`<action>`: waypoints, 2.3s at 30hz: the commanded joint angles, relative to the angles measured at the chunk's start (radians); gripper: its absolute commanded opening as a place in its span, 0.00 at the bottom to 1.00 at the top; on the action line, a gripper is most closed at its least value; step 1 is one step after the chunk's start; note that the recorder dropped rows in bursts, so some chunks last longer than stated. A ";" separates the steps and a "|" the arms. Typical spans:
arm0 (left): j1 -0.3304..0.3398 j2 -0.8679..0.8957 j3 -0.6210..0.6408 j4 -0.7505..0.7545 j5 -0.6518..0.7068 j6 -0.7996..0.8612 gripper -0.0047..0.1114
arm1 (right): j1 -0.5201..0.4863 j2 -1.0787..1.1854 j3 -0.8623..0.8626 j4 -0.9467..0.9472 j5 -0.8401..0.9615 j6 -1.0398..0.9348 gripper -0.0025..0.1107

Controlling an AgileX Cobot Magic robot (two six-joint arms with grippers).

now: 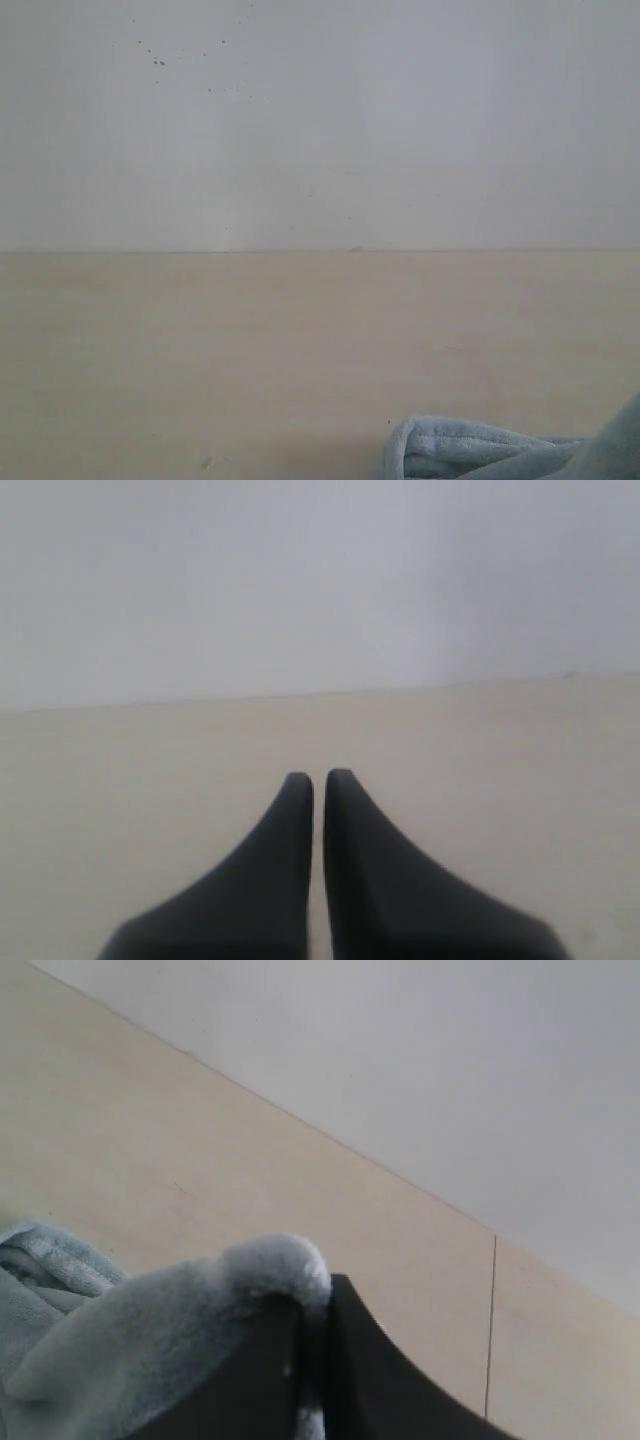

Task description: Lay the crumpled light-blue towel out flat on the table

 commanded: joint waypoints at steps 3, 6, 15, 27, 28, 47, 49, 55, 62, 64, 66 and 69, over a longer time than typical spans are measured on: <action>-0.003 -0.003 0.003 -0.357 -0.053 -0.267 0.07 | 0.003 0.038 -0.004 -0.057 -0.013 -0.011 0.07; -0.018 -0.003 -0.033 -0.448 0.124 -0.200 0.07 | 0.003 0.038 -0.004 -0.061 -0.013 -0.009 0.07; -0.066 -0.003 -0.106 -1.397 0.224 0.670 0.07 | 0.003 0.046 -0.004 -0.061 -0.013 -0.007 0.07; -0.066 0.517 -0.313 -1.543 0.595 1.050 0.07 | 0.003 0.046 -0.004 -0.057 -0.013 -0.002 0.07; -0.066 0.596 -0.346 -1.543 0.635 1.078 0.07 | 0.003 0.046 -0.004 -0.057 -0.013 -0.002 0.07; -0.284 1.694 -0.910 -1.530 0.836 1.416 0.59 | 0.003 0.046 -0.004 -0.045 -0.013 0.002 0.07; -0.324 1.752 -0.974 -1.487 0.782 1.416 0.59 | 0.003 0.046 -0.004 -0.030 -0.013 0.002 0.07; -0.440 1.902 -1.172 -1.352 0.661 1.358 0.59 | 0.003 0.046 -0.004 -0.007 -0.013 0.000 0.07; -0.535 2.061 -1.333 -1.195 0.606 1.257 0.59 | 0.003 0.046 -0.004 -0.005 -0.013 0.000 0.07; -0.551 2.092 -1.368 -1.178 0.603 1.254 0.59 | 0.003 0.046 -0.004 -0.005 -0.013 0.000 0.07; -0.560 2.119 -1.404 -1.170 0.595 1.240 0.59 | 0.003 0.046 -0.004 -0.001 -0.013 -0.002 0.07; -0.572 2.160 -1.447 -1.124 0.555 1.209 0.59 | 0.003 0.046 -0.004 0.004 -0.013 -0.002 0.07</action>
